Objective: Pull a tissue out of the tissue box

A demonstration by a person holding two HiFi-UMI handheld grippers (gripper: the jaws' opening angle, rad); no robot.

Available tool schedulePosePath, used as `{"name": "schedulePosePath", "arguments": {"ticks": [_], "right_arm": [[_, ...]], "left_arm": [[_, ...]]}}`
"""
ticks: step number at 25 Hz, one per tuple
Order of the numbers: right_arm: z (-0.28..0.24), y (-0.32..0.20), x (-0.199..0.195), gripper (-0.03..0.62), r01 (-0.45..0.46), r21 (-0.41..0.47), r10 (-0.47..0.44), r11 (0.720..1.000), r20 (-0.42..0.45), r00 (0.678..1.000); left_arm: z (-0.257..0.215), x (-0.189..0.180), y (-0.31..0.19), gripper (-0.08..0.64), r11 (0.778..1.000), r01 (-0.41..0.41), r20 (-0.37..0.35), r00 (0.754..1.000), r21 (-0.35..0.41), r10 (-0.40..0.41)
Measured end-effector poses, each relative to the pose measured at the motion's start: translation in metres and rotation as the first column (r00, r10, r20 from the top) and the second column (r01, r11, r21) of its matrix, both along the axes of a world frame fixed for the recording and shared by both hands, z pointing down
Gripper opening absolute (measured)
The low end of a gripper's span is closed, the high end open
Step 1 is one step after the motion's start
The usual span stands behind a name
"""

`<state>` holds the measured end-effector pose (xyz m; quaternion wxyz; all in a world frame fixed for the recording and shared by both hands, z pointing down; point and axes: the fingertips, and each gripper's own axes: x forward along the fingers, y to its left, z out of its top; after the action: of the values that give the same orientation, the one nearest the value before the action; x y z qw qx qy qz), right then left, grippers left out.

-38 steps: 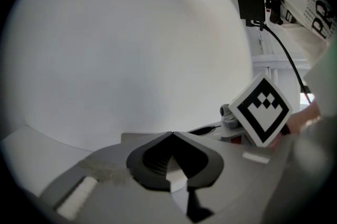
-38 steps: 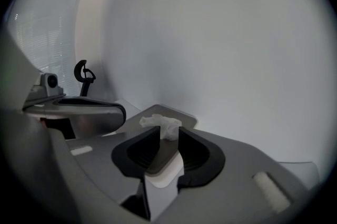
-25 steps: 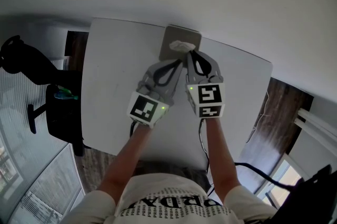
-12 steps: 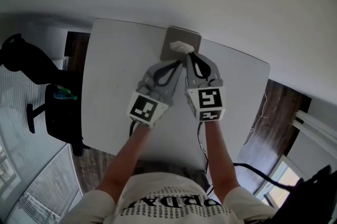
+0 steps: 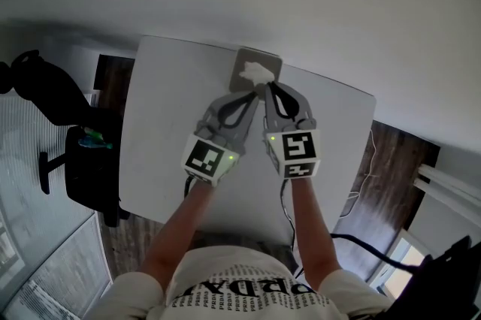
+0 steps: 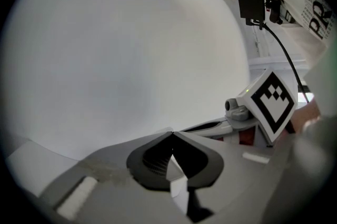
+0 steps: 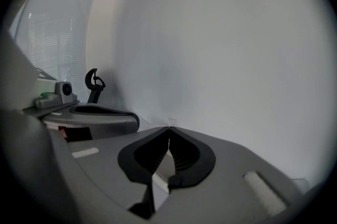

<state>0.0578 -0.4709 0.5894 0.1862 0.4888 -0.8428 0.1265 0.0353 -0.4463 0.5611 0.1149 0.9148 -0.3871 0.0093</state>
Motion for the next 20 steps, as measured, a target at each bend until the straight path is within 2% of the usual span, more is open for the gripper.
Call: {"name": "schedulePosePath", "arguments": {"ticks": [6, 10, 15, 20], "right_arm": [[-0.03, 0.015, -0.002, 0.012, 0.002, 0.021, -0.002, 1.0, 0.012, 1.0], [-0.046, 0.031, 0.001, 0.012, 0.0, 0.015, 0.0, 1.0, -0.005, 1.0], [-0.076, 0.051, 0.002, 0.012, -0.005, 0.04, 0.005, 0.999, 0.004, 1.0], [-0.113, 0.075, 0.0, 0.012, -0.009, 0.093, 0.006, 0.996, 0.023, 1.0]], "left_arm": [[-0.028, -0.003, 0.014, -0.008, 1.0, -0.009, -0.002, 1.0, 0.02, 0.009], [-0.041, -0.004, 0.028, -0.008, 0.998, -0.042, 0.037, 0.999, 0.047, 0.04], [-0.068, -0.003, 0.05, -0.008, 0.999, -0.045, 0.011, 0.999, 0.023, 0.044], [-0.096, -0.006, 0.078, -0.008, 0.997, -0.044, 0.016, 0.999, 0.058, 0.043]]}}
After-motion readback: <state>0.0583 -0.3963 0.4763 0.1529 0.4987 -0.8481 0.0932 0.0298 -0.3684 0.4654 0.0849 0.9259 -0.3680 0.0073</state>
